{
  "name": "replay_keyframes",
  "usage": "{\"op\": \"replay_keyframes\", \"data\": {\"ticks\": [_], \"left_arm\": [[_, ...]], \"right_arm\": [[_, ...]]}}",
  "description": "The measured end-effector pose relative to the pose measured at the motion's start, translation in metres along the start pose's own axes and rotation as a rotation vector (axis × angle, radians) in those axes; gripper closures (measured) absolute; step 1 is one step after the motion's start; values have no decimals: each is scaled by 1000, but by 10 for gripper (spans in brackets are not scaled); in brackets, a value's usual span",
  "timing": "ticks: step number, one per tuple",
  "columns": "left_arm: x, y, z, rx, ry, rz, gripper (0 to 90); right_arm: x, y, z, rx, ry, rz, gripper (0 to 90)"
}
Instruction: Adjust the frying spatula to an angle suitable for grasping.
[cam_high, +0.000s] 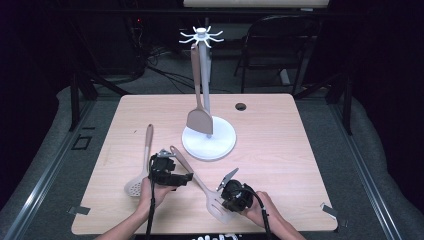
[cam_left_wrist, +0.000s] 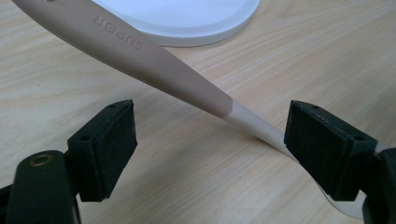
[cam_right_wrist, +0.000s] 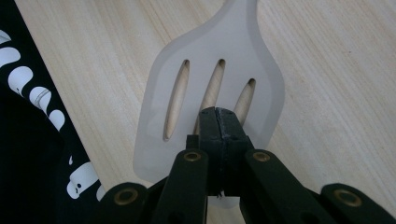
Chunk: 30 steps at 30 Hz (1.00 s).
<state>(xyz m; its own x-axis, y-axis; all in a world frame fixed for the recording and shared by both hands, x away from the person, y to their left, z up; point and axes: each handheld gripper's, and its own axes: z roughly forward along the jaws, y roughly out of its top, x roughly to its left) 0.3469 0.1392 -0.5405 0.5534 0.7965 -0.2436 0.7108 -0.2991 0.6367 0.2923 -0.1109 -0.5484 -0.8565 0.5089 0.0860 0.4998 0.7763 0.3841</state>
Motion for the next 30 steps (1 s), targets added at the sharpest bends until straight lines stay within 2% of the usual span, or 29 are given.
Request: {"op": "replay_keyframes", "data": {"ticks": [6,11,20,23,30], "left_arm": [[3,1,13,3,7,-26,191],[4,3,21,7,-8,-43,216],[8,5,33,-4,-51,-105,361],[9,5,35,-9,-46,-123,412],[14,2,35,-30,-96,-174,481]], "right_arm": [[-1,0,0,7,-1,-7,899],[0,1,0,5,0,-6,895],[-1,2,-1,22,-9,-20,894],[-1,2,-1,20,-9,-22,894],[-2,2,-1,19,-8,-25,883]]}}
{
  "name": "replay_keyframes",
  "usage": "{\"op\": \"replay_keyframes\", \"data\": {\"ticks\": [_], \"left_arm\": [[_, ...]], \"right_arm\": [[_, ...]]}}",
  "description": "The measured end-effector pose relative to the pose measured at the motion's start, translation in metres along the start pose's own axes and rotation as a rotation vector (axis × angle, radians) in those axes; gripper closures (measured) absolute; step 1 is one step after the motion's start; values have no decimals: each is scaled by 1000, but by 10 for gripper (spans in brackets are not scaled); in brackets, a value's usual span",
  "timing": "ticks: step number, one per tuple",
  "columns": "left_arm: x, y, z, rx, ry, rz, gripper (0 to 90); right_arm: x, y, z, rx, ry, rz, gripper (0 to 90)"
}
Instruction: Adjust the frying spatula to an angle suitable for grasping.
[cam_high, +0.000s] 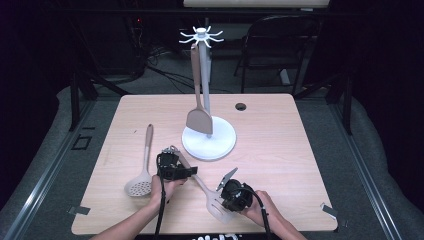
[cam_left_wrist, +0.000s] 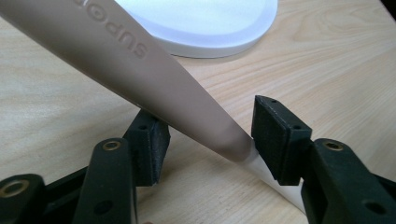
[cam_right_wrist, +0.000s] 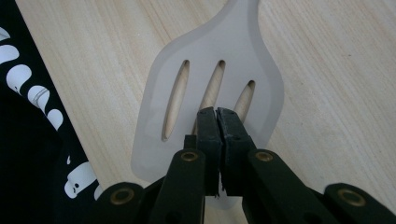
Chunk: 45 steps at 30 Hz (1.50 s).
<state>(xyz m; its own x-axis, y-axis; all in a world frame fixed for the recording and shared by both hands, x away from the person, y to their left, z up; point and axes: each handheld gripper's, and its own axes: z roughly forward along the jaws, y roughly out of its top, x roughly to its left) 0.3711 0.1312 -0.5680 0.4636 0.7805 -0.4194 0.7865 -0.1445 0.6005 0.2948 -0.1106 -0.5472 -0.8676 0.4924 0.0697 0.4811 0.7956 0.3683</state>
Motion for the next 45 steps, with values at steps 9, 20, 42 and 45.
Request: {"op": "replay_keyframes", "data": {"ticks": [9,20,42,45], "left_arm": [[-4,-1,-10,-73,-47,7,552],[-15,-3,-18,-137,-55,24,590],[-34,-7,-34,-227,-113,100,593],[-36,-9,-35,-239,-128,107,575]], "right_arm": [[-5,-1,-1,-12,17,28,814],[-9,12,-6,-130,56,143,642],[-3,45,6,-247,-41,141,728],[-3,44,3,-256,-40,143,737]]}}
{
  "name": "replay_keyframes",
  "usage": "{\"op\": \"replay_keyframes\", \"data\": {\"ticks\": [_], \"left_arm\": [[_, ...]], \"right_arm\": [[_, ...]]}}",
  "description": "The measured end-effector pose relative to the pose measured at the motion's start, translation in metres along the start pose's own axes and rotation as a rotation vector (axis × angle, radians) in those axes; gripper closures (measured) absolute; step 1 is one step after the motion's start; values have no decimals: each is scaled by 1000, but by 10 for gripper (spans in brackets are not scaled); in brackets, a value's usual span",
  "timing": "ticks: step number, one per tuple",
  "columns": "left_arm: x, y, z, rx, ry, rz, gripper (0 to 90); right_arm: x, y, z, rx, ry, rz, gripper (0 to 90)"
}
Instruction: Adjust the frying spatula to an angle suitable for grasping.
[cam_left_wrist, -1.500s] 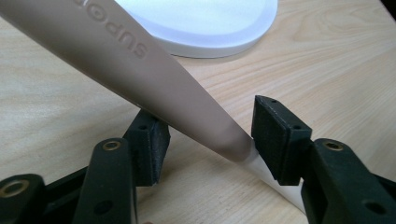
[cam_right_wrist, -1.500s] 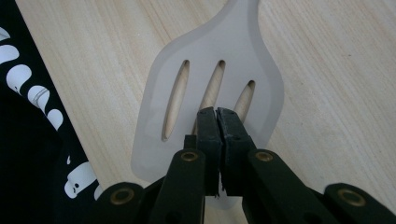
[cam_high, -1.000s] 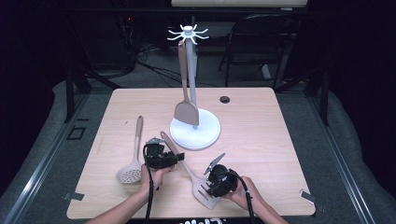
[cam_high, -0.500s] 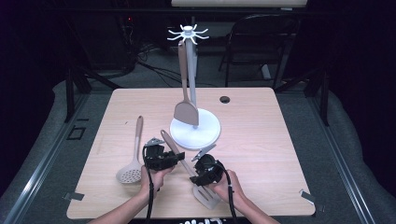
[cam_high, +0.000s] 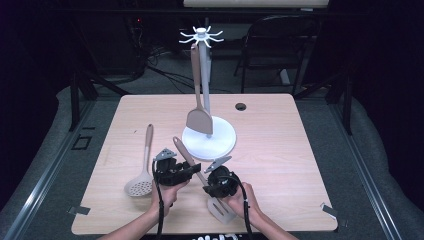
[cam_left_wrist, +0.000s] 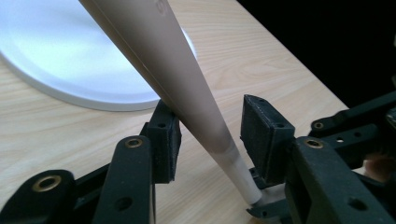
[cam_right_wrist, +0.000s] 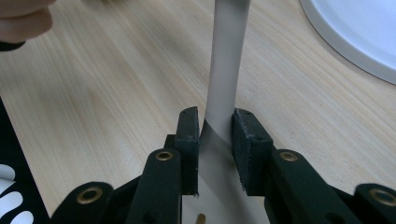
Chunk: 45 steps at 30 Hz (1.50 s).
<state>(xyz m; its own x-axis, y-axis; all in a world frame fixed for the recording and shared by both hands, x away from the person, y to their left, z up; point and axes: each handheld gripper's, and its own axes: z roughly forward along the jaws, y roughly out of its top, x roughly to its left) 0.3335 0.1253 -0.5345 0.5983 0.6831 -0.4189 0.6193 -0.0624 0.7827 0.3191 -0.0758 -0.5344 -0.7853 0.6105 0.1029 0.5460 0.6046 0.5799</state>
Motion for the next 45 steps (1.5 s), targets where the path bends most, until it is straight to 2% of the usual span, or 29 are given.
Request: {"op": "replay_keyframes", "data": {"ticks": [2,8,10,13,19,25,28,31,36,40,45], "left_arm": [[-1,-1,0,-12,-17,5,571],[-5,-1,2,-19,-22,30,599],[-4,-2,2,-35,-20,18,660],[-5,-3,0,-49,-25,15,676],[-4,-2,-2,-80,-66,-7,702],[-9,4,-6,-99,-110,2,731],[-13,8,-8,-108,-144,5,747],[-17,12,-10,-110,-189,5,765],[-20,20,-11,-103,-227,36,772],[-20,25,-12,-94,-237,54,773],[-21,33,-13,-82,-258,81,773]], "right_arm": [[0,0,-1,-9,-3,4,740],[0,0,-5,-34,-5,5,745],[0,0,-6,-42,-5,1,746],[2,1,-7,-48,-7,-10,745],[3,1,-8,-67,0,-18,741],[4,3,-15,-85,0,-30,726],[4,3,-19,-102,15,-30,662],[4,2,-24,-107,37,-35,551],[-2,-2,-35,-117,44,-32,358],[-7,-7,-41,-131,26,-30,246],[-21,-14,-51,-129,-31,-14,104]]}}
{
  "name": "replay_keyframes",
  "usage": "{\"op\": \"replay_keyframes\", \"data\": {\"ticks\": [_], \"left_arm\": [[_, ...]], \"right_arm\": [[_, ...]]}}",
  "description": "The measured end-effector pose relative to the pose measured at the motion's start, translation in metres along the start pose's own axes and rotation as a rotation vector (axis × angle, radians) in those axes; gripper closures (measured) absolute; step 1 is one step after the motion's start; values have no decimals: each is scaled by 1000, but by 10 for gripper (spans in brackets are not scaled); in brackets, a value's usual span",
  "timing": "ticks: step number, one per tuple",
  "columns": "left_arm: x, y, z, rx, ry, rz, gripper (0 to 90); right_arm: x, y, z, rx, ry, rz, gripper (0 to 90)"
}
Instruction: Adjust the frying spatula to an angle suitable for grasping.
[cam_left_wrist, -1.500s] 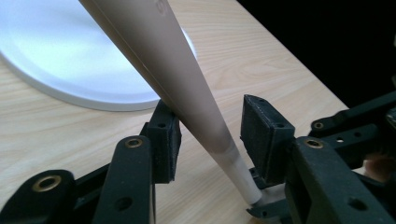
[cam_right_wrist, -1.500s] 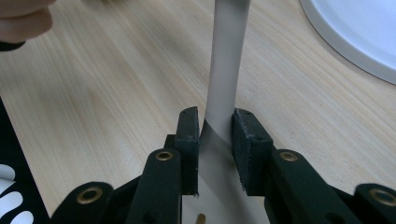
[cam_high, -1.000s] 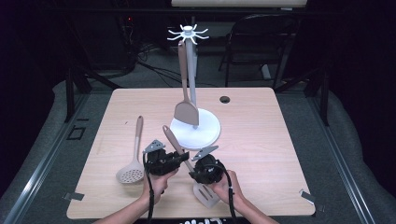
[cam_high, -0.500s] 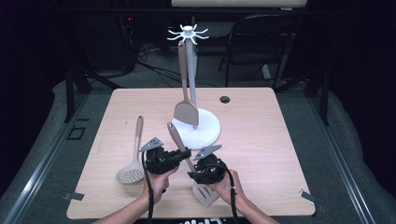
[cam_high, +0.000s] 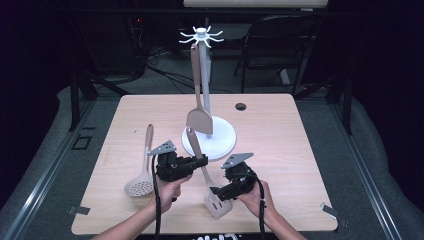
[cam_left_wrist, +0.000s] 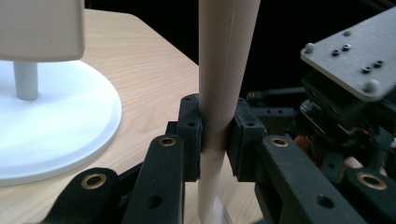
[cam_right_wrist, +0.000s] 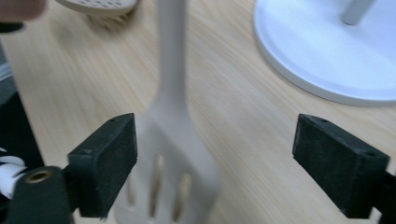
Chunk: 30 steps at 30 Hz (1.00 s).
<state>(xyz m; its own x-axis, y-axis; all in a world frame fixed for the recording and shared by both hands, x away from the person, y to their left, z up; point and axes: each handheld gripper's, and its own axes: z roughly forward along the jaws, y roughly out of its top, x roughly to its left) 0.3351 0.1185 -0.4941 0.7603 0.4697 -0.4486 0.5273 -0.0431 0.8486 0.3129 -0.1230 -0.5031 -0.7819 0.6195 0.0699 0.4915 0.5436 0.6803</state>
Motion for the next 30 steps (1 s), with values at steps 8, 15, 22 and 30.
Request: {"op": "replay_keyframes", "data": {"ticks": [8,15,22,30], "left_arm": [[-1,12,2,23,-25,38,773],[-3,25,6,47,-36,73,773],[-3,37,5,65,-31,97,773],[-3,50,4,75,-21,128,773]], "right_arm": [[-23,-6,-15,-5,-71,21,21],[-37,-10,-18,6,-104,50,4],[-44,-12,-19,26,-133,52,0],[-51,-12,-19,62,-180,29,0]]}}
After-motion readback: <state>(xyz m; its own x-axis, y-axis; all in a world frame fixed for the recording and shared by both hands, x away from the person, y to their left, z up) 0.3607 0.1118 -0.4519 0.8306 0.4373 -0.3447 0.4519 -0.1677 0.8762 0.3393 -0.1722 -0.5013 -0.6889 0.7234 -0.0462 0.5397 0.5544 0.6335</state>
